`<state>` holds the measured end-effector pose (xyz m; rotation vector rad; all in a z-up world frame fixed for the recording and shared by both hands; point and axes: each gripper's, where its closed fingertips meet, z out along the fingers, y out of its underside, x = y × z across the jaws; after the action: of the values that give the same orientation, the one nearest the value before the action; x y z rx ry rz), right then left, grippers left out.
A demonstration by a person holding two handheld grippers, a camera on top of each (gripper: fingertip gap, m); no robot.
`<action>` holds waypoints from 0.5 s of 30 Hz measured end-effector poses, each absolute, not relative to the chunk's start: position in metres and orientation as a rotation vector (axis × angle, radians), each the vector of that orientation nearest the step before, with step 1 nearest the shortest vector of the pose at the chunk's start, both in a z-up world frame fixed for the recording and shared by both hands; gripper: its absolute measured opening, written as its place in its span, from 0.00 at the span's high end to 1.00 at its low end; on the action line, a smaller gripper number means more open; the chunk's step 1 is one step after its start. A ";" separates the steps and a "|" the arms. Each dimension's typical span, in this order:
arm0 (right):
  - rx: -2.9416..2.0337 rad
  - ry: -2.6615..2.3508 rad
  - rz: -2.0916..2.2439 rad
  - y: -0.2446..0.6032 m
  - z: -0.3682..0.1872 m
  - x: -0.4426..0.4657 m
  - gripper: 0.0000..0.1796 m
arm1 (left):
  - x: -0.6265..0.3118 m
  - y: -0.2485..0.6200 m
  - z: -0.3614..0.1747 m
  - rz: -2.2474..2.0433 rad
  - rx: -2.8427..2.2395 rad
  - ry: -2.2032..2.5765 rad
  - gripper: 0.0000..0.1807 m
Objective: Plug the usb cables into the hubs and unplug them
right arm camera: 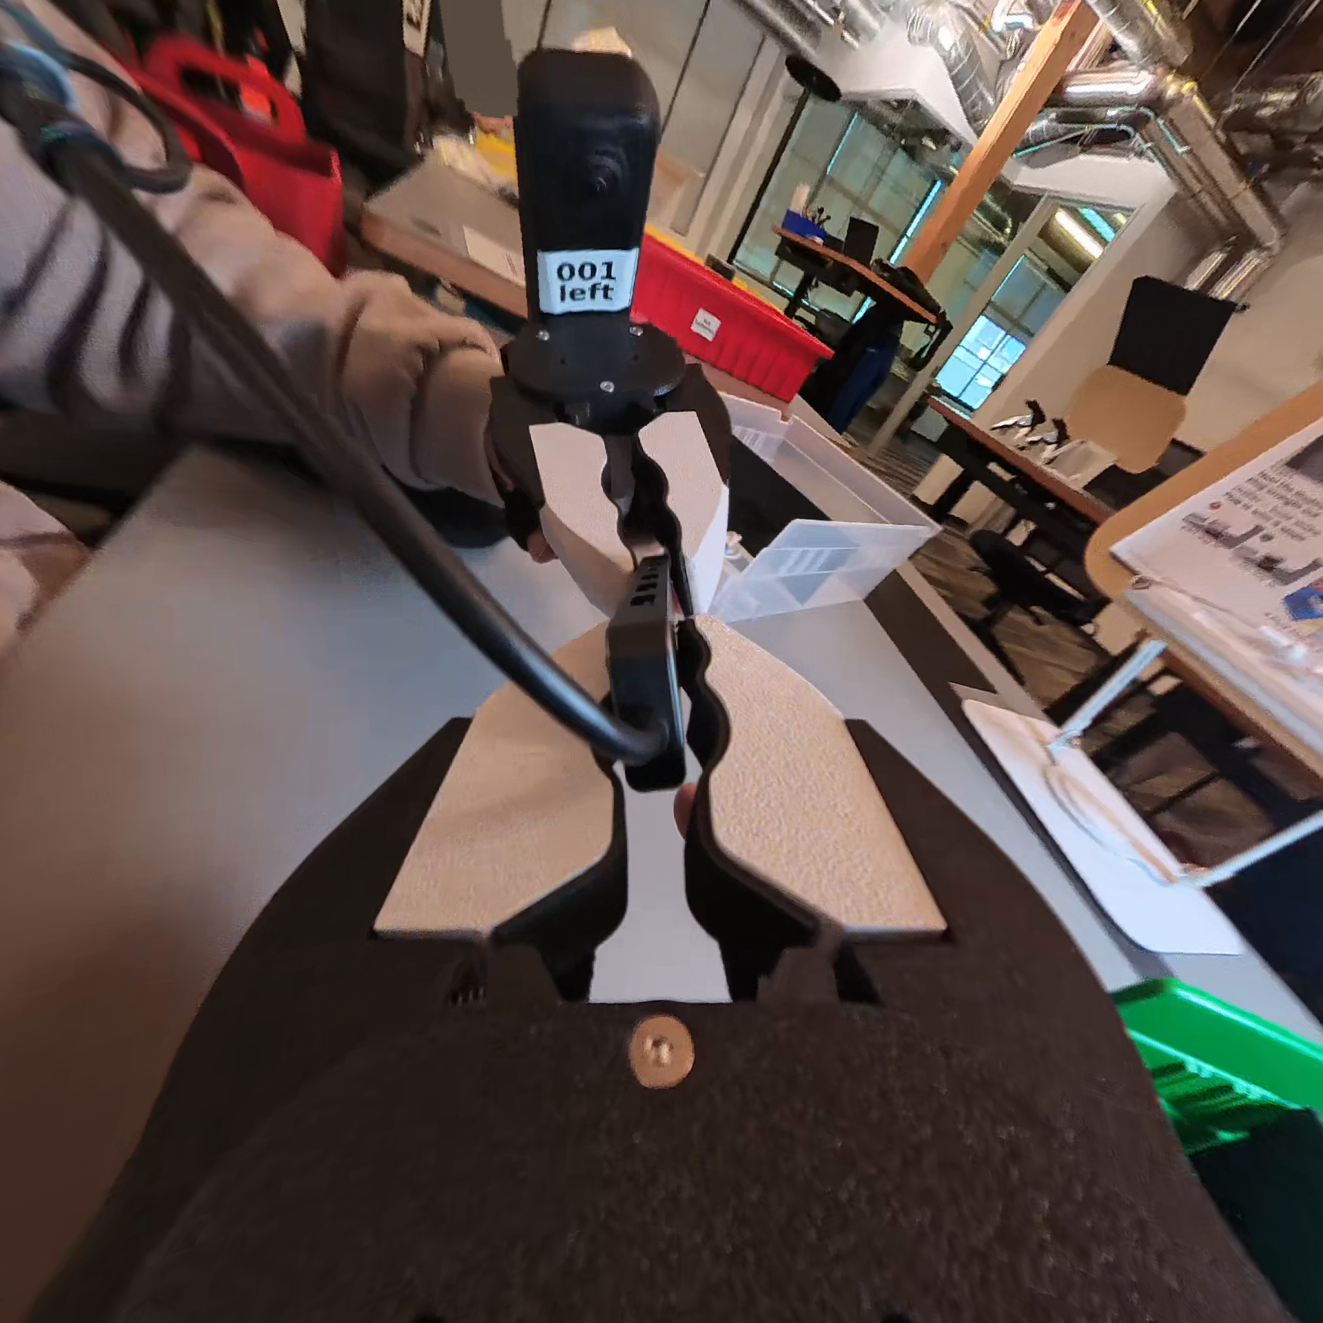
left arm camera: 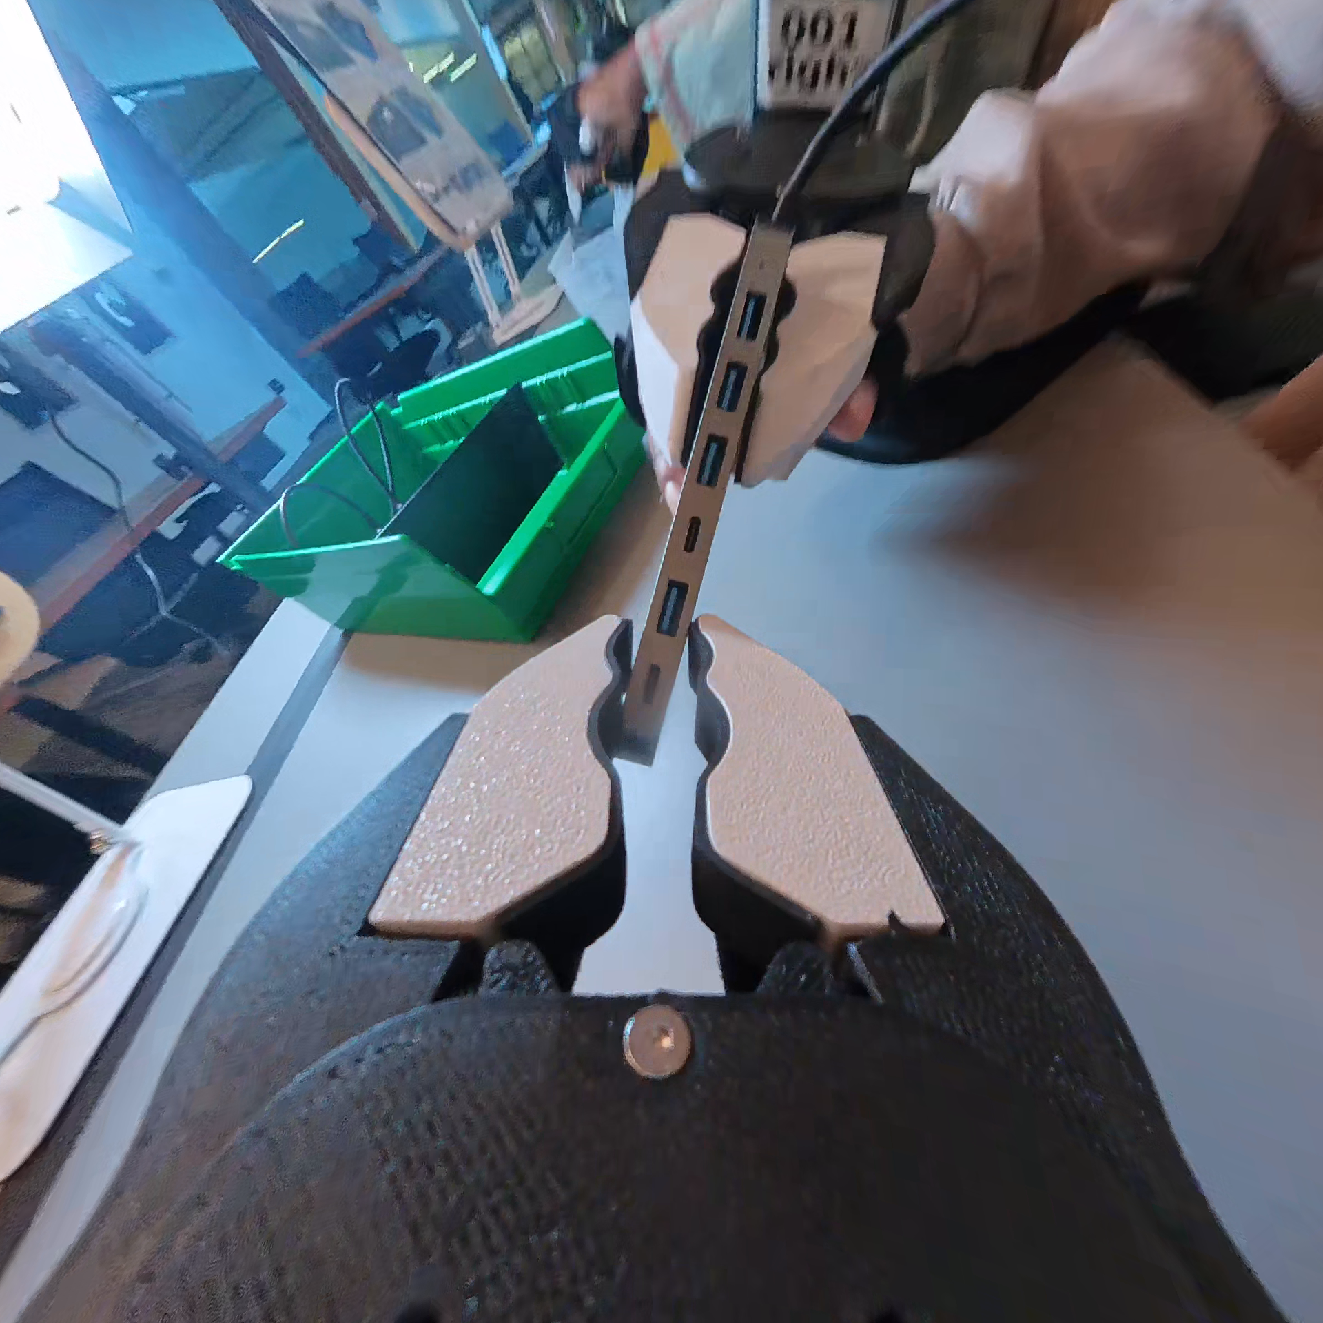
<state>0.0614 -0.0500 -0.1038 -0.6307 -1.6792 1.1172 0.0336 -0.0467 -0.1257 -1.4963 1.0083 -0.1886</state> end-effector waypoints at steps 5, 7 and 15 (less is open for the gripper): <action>-0.536 -1.667 0.997 -0.058 -0.100 0.062 0.93 | 0.036 -0.046 -0.132 -0.091 -1.499 1.076 0.92; -0.516 -1.664 1.008 -0.063 -0.098 0.063 0.93 | 0.040 -0.051 -0.131 -0.150 -1.468 1.089 0.93; -0.478 -1.749 0.928 -0.076 -0.117 0.057 0.88 | 0.058 -0.059 -0.140 -0.152 -1.441 1.195 0.94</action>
<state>0.0574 -0.0764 -0.1169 -0.4781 -1.7489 0.9279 0.0579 -0.0589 -0.1400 -1.4414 1.1947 -0.1520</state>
